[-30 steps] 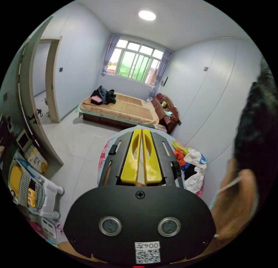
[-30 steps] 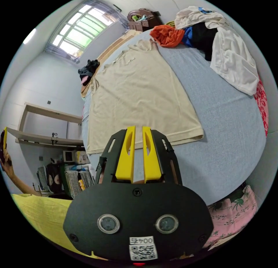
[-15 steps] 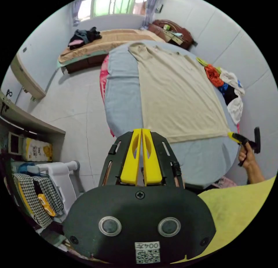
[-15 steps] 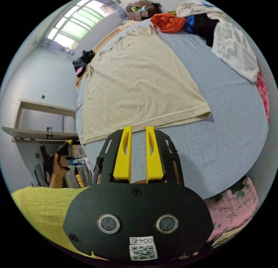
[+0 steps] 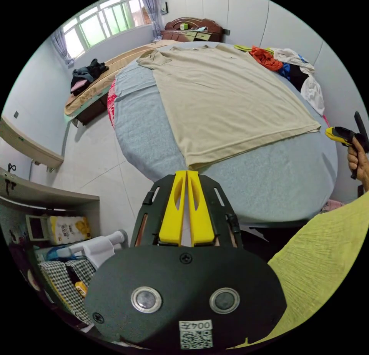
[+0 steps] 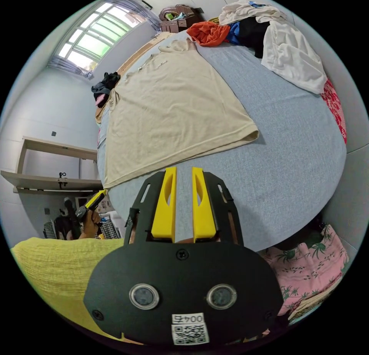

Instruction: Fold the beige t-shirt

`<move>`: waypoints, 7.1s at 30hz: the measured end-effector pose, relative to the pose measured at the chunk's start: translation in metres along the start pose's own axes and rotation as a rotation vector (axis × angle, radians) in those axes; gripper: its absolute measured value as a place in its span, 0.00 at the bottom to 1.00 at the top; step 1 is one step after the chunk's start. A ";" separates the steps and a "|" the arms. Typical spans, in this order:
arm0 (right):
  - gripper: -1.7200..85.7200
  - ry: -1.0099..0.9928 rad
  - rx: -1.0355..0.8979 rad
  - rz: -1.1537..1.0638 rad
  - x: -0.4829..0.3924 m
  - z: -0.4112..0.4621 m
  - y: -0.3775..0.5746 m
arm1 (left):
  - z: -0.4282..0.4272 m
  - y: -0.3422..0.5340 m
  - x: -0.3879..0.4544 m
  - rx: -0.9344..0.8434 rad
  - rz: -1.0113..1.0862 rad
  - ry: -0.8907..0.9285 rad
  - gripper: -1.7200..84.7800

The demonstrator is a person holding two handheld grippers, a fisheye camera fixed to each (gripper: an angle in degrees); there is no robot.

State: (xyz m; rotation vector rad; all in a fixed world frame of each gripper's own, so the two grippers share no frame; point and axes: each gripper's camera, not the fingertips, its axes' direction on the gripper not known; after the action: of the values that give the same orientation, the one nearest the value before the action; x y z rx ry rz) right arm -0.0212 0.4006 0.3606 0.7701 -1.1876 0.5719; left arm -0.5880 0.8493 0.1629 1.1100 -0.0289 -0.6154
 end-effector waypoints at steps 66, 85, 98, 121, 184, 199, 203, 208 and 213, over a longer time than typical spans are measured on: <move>0.02 -0.383 0.088 0.352 0.279 -0.070 -0.016 | 0.022 0.100 -0.151 0.041 -0.235 0.219 0.03; 0.01 -0.189 -0.005 0.172 0.197 -0.061 0.004 | -0.006 0.127 -0.164 0.007 -0.138 0.170 0.04; 0.02 -0.070 -0.099 0.184 0.158 0.029 0.012 | 0.036 0.130 -0.151 -0.099 -0.198 0.159 0.03; 0.02 0.426 -0.463 -0.474 -0.153 0.233 -0.098 | 0.031 -0.051 -0.078 -0.131 -0.016 0.104 0.02; 0.09 0.470 -0.693 -0.092 -0.243 0.436 -0.086 | 0.136 -0.452 -0.354 0.065 0.397 0.099 0.04; 0.09 0.422 -0.671 -0.039 -0.213 0.428 -0.068 | 0.144 -0.360 -0.429 0.167 0.143 0.186 0.04; 0.09 0.416 -0.670 -0.034 -0.206 0.427 -0.064 | 0.137 -0.394 -0.446 0.218 0.212 0.049 0.07; 0.09 0.413 -0.678 -0.026 -0.200 0.426 -0.061 | 0.166 -0.448 -0.443 0.141 0.365 -0.084 0.12; 0.09 0.417 -0.675 -0.016 -0.195 0.424 -0.058 | 0.193 -0.487 -0.423 0.063 0.562 -0.081 0.13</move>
State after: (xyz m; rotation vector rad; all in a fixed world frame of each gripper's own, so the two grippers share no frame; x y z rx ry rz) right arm -0.2870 0.0328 0.2363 0.0738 -0.8961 0.2640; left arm -1.2206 0.7469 -0.0413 1.0744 -0.4185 -0.1544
